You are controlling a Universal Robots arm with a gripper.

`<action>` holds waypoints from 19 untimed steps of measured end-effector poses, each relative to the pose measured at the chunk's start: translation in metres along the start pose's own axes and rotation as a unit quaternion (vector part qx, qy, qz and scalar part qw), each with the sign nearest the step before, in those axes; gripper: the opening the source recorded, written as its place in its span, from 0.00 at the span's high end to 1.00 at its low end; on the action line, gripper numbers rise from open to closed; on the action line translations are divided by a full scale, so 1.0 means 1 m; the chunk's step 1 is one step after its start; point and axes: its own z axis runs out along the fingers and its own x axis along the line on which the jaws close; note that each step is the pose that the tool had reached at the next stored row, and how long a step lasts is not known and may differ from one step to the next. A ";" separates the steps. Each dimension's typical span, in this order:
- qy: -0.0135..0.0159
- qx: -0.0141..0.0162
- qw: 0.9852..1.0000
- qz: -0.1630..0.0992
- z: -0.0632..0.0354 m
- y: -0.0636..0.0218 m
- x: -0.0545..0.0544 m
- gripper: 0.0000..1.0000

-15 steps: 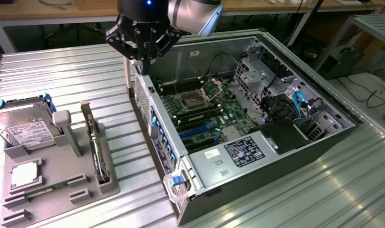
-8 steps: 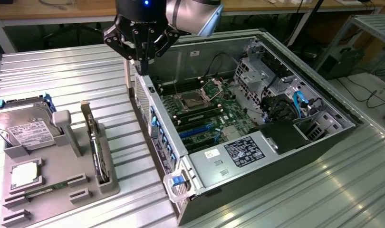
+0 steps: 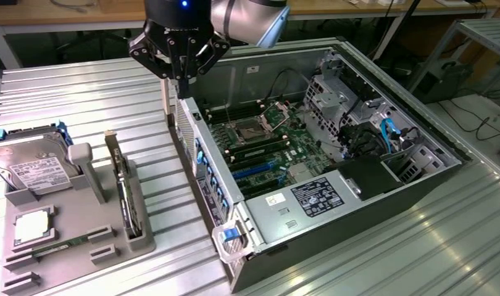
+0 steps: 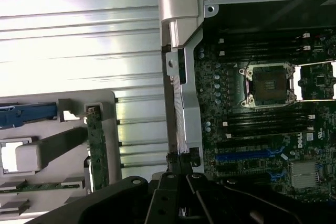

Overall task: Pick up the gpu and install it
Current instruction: 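Reach for the gpu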

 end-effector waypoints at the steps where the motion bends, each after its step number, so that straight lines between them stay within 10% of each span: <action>1: 0.000 0.000 1.000 0.000 0.0000 -0.0002 0.001 0.89; 19: 0.000 0.000 1.000 -0.003 -0.0007 -0.0036 0.021 0.89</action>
